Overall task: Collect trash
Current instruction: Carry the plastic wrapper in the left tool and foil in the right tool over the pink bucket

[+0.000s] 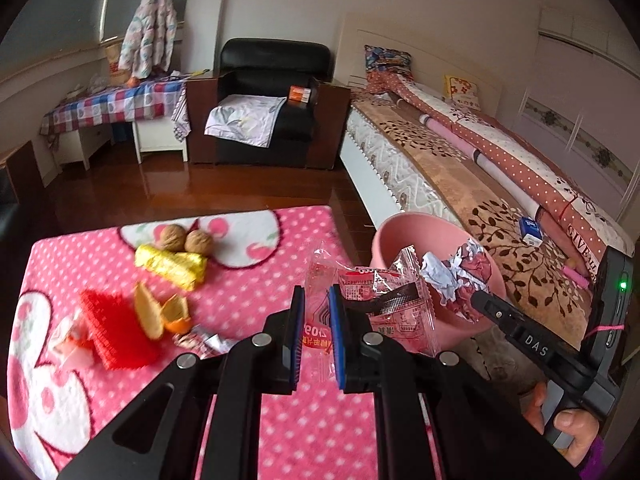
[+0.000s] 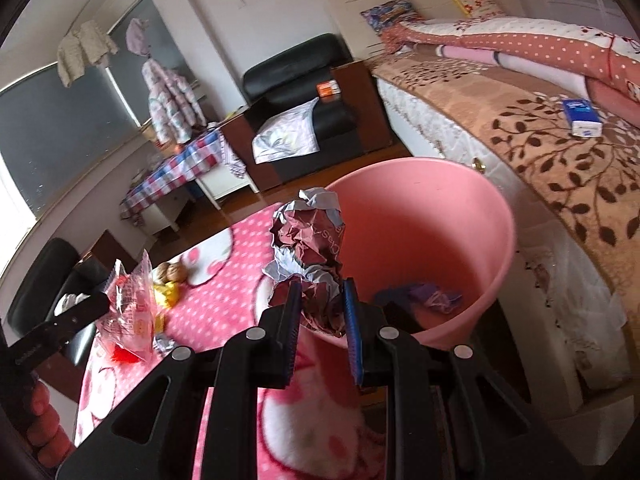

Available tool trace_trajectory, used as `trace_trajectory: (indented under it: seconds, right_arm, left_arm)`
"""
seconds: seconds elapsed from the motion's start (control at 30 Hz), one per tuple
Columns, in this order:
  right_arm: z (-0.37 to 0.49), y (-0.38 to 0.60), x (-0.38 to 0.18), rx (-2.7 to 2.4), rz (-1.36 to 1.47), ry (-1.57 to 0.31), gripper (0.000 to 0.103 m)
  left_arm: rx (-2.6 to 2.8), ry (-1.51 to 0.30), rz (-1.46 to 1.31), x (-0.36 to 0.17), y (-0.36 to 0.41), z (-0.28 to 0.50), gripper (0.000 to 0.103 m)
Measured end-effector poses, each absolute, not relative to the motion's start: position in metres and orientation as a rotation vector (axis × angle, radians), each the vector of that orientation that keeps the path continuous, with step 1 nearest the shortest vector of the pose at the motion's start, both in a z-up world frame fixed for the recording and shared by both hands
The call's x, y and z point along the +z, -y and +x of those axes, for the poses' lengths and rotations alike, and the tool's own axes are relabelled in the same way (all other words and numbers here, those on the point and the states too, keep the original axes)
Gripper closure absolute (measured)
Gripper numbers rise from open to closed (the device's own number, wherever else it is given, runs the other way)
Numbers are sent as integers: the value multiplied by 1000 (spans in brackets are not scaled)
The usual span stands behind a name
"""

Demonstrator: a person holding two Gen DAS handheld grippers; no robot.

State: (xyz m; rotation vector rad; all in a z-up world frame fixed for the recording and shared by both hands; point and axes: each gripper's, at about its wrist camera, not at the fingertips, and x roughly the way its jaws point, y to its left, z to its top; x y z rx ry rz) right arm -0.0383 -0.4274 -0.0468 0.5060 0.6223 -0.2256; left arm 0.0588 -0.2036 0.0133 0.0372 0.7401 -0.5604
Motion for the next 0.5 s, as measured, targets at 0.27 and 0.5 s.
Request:
trace_trajectory:
  seconds: [0.27,0.5]
  right_arm:
    - [-31,453,-55,-319,487,-639,82]
    - [-26,468,-65,-352,487,-655,82]
  left_arm:
    - [-581,-736,85,8,254,75,92]
    - [-599,-711,164,-2,300,81,92]
